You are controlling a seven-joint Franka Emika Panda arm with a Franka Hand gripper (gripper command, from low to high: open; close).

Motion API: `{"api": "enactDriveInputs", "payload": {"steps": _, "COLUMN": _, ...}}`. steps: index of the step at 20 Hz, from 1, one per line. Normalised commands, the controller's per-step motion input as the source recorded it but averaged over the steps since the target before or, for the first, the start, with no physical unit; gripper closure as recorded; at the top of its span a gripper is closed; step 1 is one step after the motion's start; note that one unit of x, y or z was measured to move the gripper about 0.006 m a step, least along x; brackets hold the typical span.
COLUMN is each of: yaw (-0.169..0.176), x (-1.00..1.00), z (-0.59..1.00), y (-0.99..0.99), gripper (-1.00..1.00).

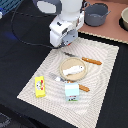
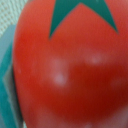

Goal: Interact with the objects in diverse but meaningful ways.

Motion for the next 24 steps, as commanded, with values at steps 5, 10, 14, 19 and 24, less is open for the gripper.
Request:
{"api": "enactDriveInputs", "payload": {"steps": 5, "yaw": -0.031, "x": -0.31, "z": 0.50, "y": -0.74, "gripper": 1.00}}
{"api": "enactDriveInputs", "payload": {"steps": 10, "yaw": -0.028, "x": -0.19, "z": 0.00, "y": -0.88, "gripper": 1.00}}
{"api": "enactDriveInputs", "payload": {"steps": 14, "yaw": -0.028, "x": -0.24, "z": -0.19, "y": -0.85, "gripper": 1.00}}
{"api": "enactDriveInputs", "payload": {"steps": 19, "yaw": -0.016, "x": -0.27, "z": -0.37, "y": -0.59, "gripper": 1.00}}
{"api": "enactDriveInputs", "payload": {"steps": 24, "yaw": 0.000, "x": -0.21, "z": -0.41, "y": -0.10, "gripper": 1.00}}
